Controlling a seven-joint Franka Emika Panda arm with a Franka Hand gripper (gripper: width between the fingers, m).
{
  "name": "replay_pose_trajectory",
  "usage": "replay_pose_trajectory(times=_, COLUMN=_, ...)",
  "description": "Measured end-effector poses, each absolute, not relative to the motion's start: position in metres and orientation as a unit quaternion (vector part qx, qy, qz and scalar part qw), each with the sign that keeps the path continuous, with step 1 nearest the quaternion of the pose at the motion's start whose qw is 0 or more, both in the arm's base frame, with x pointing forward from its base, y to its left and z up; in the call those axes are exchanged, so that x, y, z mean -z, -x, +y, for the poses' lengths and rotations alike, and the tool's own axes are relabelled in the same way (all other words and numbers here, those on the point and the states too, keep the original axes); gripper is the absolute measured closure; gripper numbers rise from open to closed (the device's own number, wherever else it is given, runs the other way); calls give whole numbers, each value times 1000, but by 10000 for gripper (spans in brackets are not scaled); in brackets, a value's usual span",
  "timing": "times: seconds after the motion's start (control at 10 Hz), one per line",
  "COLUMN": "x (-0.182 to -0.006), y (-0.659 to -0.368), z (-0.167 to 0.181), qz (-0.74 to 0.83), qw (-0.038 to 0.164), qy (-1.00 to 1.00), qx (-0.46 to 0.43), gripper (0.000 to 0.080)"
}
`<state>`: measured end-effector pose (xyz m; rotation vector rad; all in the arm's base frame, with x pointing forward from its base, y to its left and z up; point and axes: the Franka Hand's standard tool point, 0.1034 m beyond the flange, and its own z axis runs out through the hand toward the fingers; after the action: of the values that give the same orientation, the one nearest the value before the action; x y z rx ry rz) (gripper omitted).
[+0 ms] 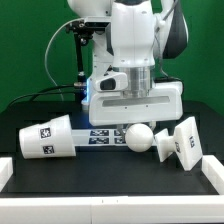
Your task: Assemble lamp
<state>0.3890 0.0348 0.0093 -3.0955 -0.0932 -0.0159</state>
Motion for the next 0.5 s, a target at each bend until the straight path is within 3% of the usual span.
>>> replay_pose_trajectory(times=0.5, x=-5, y=-384, z=30, qz=-41, qw=22, qy=999, qx=-1, gripper=446)
